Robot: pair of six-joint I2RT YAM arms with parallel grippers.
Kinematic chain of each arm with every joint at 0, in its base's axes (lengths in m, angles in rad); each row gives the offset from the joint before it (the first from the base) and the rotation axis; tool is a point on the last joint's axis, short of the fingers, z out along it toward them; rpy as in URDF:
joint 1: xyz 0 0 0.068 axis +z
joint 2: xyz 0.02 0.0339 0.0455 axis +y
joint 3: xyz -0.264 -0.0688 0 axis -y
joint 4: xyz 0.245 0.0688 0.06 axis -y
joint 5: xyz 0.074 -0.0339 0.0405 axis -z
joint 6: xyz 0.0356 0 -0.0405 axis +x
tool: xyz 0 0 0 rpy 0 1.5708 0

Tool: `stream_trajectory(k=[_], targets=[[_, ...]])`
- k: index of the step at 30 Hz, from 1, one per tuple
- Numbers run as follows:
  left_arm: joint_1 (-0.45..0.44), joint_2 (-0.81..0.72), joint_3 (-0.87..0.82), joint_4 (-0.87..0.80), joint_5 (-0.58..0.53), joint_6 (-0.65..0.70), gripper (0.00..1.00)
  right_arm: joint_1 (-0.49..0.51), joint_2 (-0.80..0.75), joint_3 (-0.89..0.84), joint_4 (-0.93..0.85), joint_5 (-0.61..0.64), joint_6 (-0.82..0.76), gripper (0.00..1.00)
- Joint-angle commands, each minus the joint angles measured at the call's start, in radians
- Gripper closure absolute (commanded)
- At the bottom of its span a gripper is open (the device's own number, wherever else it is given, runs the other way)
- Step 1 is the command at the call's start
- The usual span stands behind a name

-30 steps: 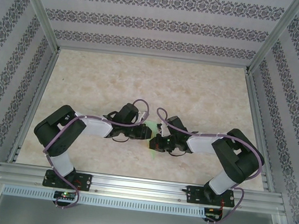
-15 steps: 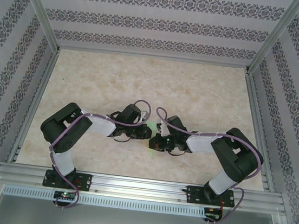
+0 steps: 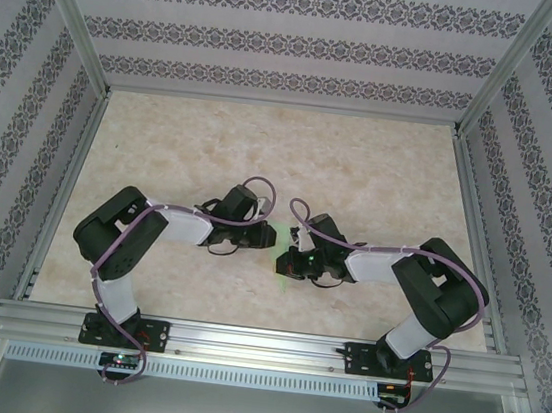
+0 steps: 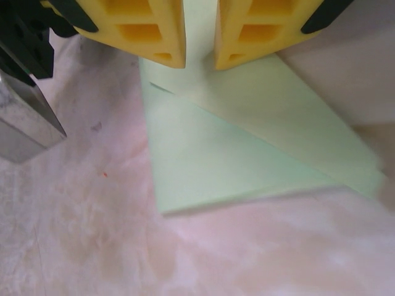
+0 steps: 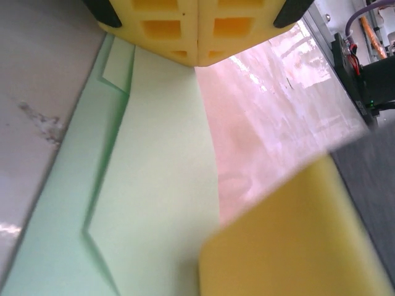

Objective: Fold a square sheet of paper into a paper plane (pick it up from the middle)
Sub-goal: Fold the wing for the fifth time at the center of the table.

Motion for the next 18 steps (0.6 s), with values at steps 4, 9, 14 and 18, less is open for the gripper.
stream_trajectory(k=[4,9,14,18], targets=[[0.052,0.023,0.072,-0.041,-0.02,0.071,0.79,-0.003,0.002,-0.046,-0.121,0.058,-0.029,0.96],[0.07,0.05,0.113,-0.068,-0.014,0.092,0.79,-0.002,-0.001,-0.053,-0.113,0.055,-0.025,0.96],[0.082,0.053,0.138,-0.085,-0.013,0.104,0.78,-0.002,-0.001,-0.045,-0.119,0.049,-0.029,0.96],[0.092,0.025,0.155,-0.112,-0.017,0.118,0.77,-0.002,0.004,-0.037,-0.12,0.051,-0.029,0.95]])
